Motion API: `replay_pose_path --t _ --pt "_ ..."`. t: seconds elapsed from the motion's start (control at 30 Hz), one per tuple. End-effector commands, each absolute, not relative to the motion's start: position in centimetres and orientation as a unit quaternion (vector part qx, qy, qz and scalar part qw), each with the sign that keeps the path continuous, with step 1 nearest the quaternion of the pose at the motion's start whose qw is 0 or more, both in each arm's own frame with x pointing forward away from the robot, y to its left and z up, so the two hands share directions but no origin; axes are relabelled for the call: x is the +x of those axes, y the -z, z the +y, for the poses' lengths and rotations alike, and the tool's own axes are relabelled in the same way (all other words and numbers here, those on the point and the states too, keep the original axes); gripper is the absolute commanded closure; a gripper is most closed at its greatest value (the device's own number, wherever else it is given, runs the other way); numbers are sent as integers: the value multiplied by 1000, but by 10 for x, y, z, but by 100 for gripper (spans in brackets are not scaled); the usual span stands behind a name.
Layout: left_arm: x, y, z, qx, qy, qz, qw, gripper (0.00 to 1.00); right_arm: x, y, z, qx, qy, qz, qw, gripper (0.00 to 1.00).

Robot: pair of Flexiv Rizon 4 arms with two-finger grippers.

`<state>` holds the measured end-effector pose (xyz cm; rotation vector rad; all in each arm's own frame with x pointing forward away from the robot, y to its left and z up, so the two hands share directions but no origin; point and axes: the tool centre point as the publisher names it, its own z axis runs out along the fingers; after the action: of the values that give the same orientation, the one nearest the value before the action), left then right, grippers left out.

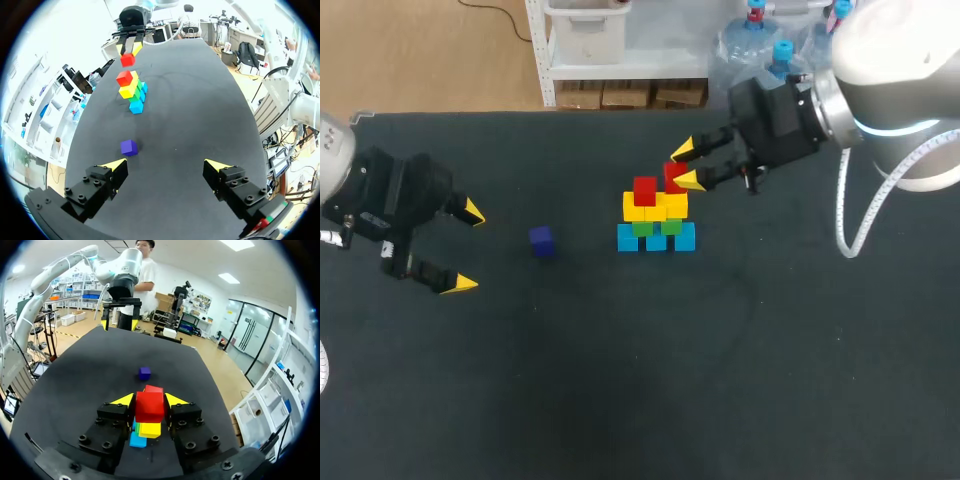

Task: Place the blue cubes, place green cubes on the blue cubes, place the yellow cubes on the green cubes, then place the red cubes on the yellow cubes, and place purple cube on the red cubes.

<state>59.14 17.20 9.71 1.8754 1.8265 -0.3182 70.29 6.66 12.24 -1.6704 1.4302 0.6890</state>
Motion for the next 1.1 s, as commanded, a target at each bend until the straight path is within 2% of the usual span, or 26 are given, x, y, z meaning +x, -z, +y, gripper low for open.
replay_pose_path --t 0.03,1.1 --pt "591 -96 174 690 119 668 253 0 709 -117 72 -663 -277 564 407 100" --pt "591 -96 174 690 119 668 253 0 713 -105 67 -642 -289 573 420 100"
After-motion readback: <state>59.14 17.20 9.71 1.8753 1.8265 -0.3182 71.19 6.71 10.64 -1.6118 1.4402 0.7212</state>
